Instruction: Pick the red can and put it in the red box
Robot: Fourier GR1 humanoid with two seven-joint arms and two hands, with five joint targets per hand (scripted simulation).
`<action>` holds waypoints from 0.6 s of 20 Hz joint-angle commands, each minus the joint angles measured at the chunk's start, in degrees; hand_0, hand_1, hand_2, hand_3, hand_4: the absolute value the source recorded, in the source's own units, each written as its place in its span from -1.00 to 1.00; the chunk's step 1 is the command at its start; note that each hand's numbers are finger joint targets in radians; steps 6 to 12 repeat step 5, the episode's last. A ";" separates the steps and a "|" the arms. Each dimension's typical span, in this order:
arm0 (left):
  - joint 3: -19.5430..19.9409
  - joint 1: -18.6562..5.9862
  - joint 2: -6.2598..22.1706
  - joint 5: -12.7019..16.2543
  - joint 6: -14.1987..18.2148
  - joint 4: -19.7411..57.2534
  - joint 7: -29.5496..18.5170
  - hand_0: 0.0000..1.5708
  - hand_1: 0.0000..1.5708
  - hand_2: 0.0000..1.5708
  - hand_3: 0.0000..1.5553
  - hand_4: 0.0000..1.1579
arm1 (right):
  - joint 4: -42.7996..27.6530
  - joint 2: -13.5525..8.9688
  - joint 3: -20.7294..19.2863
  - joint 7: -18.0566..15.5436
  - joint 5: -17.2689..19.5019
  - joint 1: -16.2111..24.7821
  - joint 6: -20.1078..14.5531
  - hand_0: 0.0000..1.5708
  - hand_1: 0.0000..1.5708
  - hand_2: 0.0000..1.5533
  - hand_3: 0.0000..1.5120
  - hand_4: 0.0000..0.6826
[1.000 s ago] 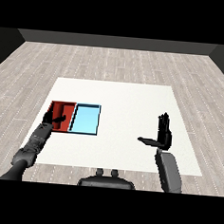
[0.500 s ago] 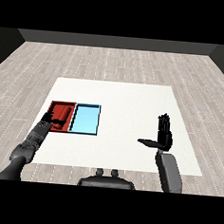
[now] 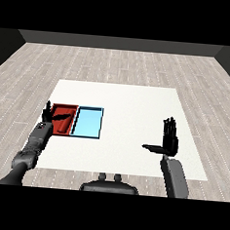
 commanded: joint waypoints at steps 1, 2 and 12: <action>6.10 0.40 -2.67 7.02 -4.27 -9.44 -13.96 -1.00 -1.00 -1.00 -1.00 -1.00 | -0.73 0.41 0.63 0.32 -0.70 0.29 0.90 -1.00 -1.00 -1.00 -1.00 -1.00; 6.96 1.79 -4.77 8.48 -5.28 -11.83 -17.53 -1.00 -1.00 -1.00 -1.00 -1.00 | -0.80 -0.65 -0.12 0.65 -1.70 0.99 2.16 -1.00 -1.00 -1.00 -1.00 -1.00; 6.37 2.70 -7.31 9.82 -9.41 -18.19 -22.20 -1.00 -1.00 -1.00 -1.00 -1.00 | 0.23 -0.55 0.26 0.13 -1.11 -0.18 2.55 -1.00 -1.00 -1.00 -1.00 -1.00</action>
